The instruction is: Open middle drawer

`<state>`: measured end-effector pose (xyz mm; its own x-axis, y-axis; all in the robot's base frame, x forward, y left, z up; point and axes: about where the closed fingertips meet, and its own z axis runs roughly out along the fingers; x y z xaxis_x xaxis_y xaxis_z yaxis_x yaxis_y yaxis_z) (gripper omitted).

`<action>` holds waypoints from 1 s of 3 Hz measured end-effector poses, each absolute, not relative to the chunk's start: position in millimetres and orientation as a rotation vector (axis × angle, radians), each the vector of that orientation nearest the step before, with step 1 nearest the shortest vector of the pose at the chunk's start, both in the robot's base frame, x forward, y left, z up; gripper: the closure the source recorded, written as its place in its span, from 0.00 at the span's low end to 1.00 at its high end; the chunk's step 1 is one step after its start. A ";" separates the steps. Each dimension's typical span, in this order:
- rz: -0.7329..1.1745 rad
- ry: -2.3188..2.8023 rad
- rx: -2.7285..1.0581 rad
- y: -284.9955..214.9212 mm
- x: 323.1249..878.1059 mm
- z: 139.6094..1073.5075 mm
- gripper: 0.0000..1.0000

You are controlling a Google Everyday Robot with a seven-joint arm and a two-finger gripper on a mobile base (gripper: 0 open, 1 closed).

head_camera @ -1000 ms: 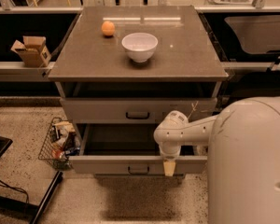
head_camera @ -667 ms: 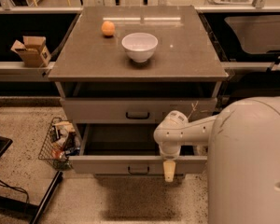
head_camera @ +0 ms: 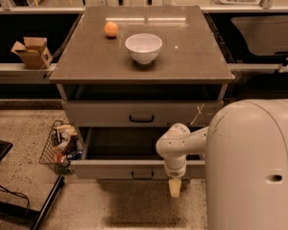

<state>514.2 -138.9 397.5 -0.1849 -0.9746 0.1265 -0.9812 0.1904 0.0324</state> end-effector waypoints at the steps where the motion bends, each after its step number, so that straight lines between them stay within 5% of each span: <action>1: 0.069 -2.322 1.906 -134.5 505.3 398.9 0.49; 2: 0.067 -2.297 1.898 -124.3 485.0 412.6 0.80; 3: 0.067 -2.297 1.898 -124.3 484.0 412.6 1.00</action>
Offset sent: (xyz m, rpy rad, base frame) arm -0.1504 0.0748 0.1019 -0.0995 0.1436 0.0304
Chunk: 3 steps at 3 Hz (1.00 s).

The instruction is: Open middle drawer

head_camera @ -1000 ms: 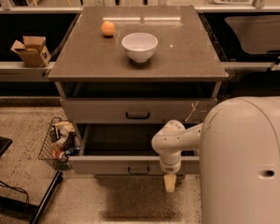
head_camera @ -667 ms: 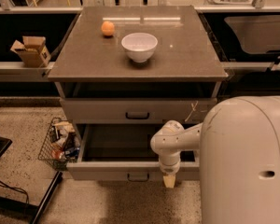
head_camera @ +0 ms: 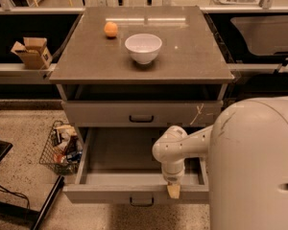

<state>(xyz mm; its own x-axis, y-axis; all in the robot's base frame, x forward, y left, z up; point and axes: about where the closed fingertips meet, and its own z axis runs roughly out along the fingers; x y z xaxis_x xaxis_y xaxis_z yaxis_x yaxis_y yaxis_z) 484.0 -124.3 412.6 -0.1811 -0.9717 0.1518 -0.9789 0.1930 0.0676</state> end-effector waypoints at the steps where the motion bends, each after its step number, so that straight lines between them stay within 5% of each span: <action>1: -0.039 -2.244 1.867 -139.3 437.9 415.6 1.00; 3: -0.095 -2.242 1.845 -141.1 424.8 414.1 1.00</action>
Offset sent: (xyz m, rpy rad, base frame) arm -0.2413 -0.0917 0.0045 0.2775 0.5535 -0.2400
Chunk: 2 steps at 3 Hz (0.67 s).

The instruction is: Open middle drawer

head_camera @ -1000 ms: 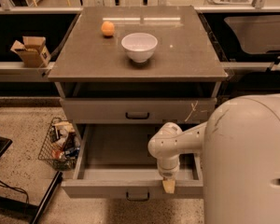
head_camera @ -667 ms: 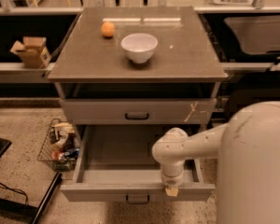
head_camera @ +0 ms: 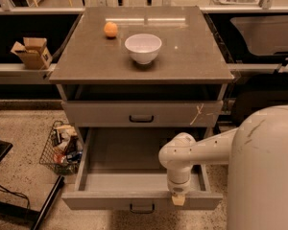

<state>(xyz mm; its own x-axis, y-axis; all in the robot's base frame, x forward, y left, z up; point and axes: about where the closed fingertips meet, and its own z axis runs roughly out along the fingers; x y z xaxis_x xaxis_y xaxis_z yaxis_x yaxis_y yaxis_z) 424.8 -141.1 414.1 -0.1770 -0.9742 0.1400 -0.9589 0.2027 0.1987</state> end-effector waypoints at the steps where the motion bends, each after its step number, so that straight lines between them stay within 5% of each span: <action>1: -0.130 -2.236 1.836 -141.6 417.3 413.4 1.00; 2: -0.130 -2.236 1.836 -139.2 417.3 413.6 1.00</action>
Offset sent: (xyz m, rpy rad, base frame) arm -0.2036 -0.0578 -0.0034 0.3310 0.4899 -0.0301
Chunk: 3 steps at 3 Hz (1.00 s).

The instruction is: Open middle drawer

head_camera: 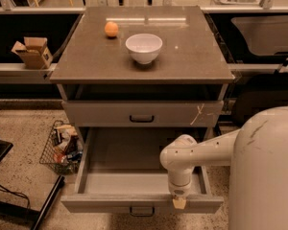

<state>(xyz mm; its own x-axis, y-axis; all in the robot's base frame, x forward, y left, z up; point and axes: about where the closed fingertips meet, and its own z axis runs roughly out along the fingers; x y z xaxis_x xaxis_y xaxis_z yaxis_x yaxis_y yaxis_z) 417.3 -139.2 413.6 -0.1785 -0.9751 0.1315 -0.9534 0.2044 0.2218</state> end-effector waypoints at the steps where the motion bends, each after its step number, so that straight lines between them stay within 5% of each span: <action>1: -0.213 -2.194 1.871 -139.9 398.8 412.4 0.83; 3: -0.294 -2.140 1.906 -138.5 386.6 411.3 0.29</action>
Offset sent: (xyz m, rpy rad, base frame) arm -0.1982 -0.0135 0.0064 0.4772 0.5082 0.3525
